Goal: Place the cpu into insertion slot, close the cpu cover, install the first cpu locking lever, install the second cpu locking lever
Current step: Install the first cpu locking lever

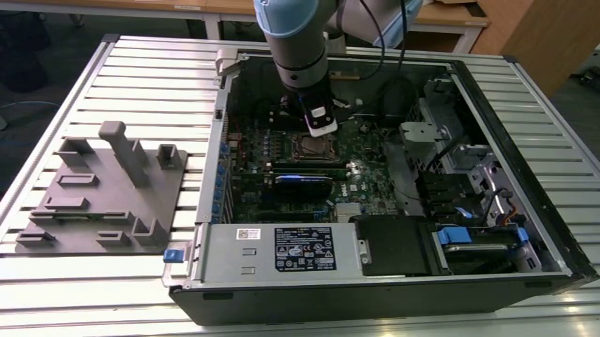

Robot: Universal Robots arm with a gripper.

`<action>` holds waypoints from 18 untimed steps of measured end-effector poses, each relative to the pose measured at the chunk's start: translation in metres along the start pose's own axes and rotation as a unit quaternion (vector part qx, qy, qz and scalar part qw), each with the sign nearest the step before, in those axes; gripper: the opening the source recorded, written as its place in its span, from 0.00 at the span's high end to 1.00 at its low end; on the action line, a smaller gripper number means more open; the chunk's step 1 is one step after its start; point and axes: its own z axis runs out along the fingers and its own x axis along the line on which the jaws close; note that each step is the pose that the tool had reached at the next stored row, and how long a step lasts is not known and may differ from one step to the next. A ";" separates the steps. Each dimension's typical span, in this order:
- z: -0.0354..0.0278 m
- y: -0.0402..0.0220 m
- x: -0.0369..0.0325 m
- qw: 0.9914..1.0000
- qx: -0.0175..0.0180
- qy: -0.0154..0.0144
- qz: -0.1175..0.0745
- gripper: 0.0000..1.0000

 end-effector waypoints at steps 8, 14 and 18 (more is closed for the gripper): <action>-0.0047 0.0016 -0.0009 1.000 0.000 0.000 0.000 0.89; -0.0043 0.0034 -0.0006 1.000 0.000 0.000 0.001 0.89; -0.0034 0.0061 0.0004 1.000 0.000 -0.001 0.003 0.89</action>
